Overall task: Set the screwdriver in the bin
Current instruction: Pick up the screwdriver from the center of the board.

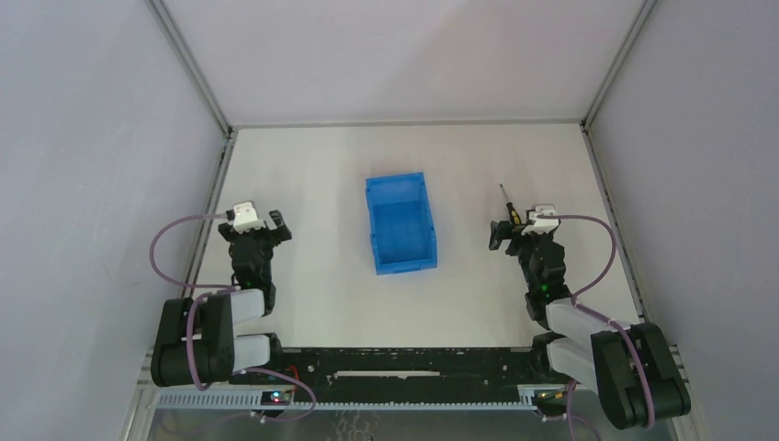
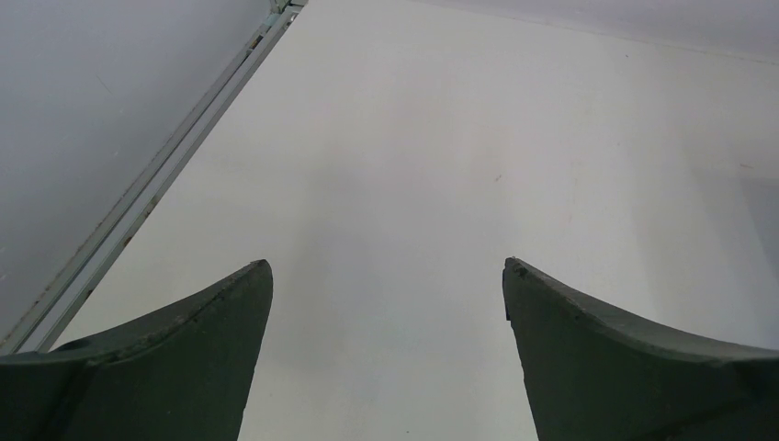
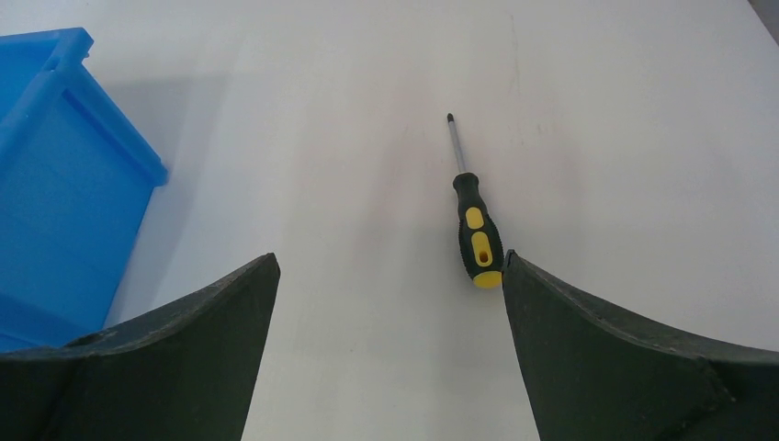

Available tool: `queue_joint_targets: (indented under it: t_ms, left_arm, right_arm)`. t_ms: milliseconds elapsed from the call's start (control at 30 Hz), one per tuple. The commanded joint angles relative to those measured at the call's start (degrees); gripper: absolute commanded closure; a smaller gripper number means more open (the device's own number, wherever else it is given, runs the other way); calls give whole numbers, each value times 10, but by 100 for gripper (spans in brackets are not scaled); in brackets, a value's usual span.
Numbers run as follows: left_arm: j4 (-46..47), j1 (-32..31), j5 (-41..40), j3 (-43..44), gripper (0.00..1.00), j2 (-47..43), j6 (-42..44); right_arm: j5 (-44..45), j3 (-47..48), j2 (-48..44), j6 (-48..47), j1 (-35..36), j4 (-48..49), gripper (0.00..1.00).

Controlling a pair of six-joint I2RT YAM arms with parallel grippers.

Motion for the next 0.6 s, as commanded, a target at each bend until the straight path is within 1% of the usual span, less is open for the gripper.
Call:
queue_joint_targets:
  t_ms: [0, 133, 333, 433, 567]
  left_arm:
    - [17, -4, -7, 16, 0, -4, 14]
    - [17, -4, -8, 17, 0, -4, 13]
    - [17, -4, -7, 17, 0, -4, 13]
    - [17, -4, -8, 17, 0, -4, 13]
    - [17, -4, -8, 17, 0, -4, 14]
  right_arm:
    - [3, 19, -1, -9, -2, 3, 1]
    - [9, 55, -25, -12, 3, -72, 0]
    - [28, 131, -100, -3, 16, -218, 0]
    - [32, 177, -130, 5, 18, -285, 0]
    - [51, 254, -148, 25, 17, -395, 0]
